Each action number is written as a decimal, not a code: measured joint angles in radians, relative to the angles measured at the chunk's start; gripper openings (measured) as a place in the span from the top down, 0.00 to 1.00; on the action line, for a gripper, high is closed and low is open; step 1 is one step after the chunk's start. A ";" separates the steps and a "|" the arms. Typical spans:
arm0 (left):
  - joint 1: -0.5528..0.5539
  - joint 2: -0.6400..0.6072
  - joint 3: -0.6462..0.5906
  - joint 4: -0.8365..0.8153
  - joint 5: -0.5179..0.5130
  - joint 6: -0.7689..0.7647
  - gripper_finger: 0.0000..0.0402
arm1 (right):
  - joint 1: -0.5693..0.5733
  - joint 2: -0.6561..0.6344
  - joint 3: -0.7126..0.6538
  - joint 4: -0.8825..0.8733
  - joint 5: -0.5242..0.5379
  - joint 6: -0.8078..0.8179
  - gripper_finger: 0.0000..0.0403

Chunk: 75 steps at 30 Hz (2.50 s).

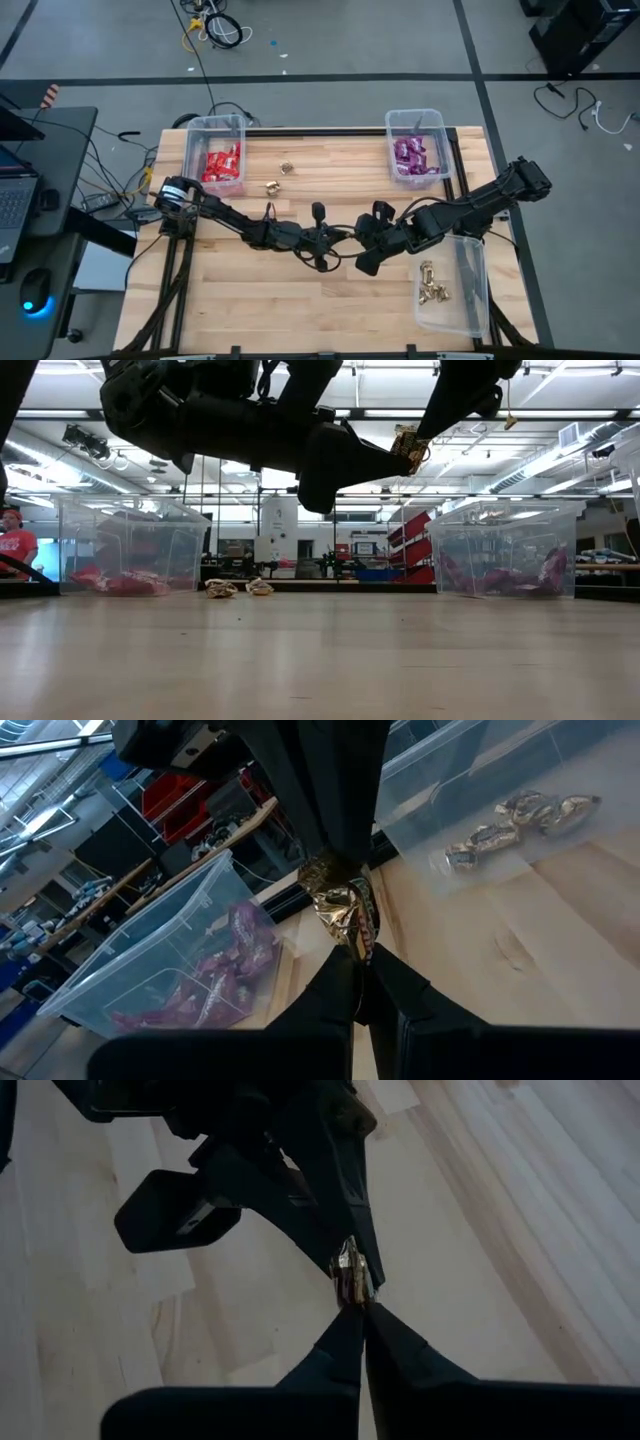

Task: Sort candy
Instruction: Put the yellow candy into the bottom right transparent bin

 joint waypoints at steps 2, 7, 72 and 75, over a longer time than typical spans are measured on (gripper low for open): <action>0.000 0.000 0.000 0.000 0.001 0.000 0.97 | 0.000 0.000 0.000 0.000 -0.004 0.001 0.99; 0.000 0.000 0.000 -0.004 -0.005 -0.005 0.92 | 0.000 0.000 0.000 -0.001 -0.013 0.006 1.00; 0.017 -0.563 -0.030 -0.841 -0.171 -0.162 0.57 | 0.732 -0.366 -0.125 -0.654 -0.294 1.335 1.00; 0.017 -0.621 -0.031 -0.935 -0.148 -0.172 0.57 | 0.733 -0.366 -0.190 -0.590 -0.292 1.335 1.00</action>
